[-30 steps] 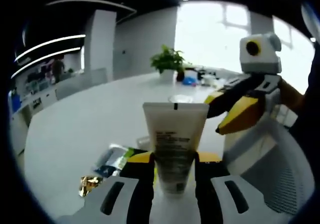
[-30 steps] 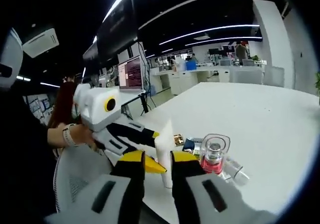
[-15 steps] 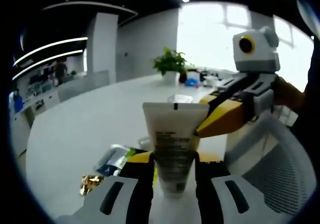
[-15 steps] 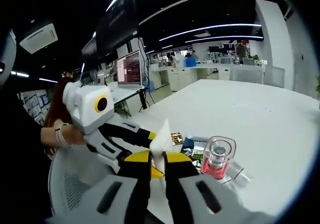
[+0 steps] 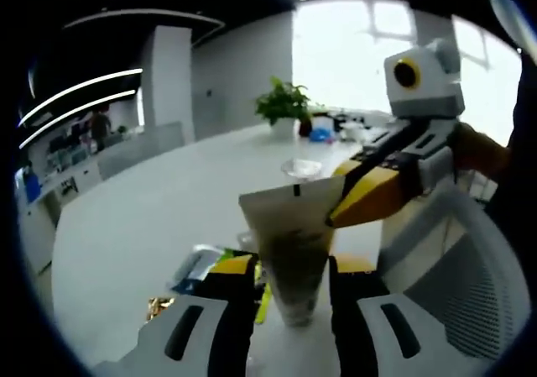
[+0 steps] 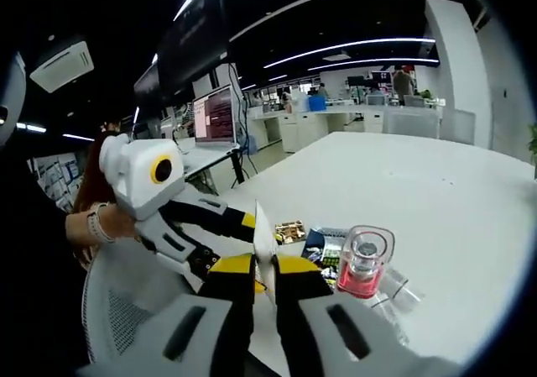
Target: Arrange the skincare products in the storage area until every visible bottle or jar stands upright without overlapping.
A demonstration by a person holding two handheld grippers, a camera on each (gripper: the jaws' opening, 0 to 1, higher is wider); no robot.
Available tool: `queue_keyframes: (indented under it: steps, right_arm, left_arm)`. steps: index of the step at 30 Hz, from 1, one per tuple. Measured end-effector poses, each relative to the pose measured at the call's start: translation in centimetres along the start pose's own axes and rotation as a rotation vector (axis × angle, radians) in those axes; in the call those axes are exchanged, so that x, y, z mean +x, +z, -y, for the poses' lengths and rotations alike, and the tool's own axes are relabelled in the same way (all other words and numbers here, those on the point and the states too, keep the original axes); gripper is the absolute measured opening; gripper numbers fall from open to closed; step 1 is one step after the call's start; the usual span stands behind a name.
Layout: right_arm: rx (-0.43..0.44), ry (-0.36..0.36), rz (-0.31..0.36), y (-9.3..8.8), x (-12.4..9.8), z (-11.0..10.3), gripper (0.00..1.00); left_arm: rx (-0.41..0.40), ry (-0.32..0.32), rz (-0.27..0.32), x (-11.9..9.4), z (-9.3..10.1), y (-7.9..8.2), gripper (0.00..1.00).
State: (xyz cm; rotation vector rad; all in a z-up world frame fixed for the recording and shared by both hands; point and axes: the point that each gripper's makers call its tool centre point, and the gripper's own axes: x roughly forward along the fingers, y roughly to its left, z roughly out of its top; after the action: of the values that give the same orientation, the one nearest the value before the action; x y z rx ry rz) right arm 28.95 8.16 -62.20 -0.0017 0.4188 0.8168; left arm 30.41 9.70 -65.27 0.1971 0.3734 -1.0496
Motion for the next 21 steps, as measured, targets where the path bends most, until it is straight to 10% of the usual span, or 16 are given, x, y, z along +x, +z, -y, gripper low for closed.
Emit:
queue_keyframes:
  steps: [21]
  right_arm:
    - [0.004,0.011,0.012,0.0,0.0,-0.2,0.09]
  left_arm:
    - [0.012,0.002,-0.041,-1.3,1.8,-0.7,0.27]
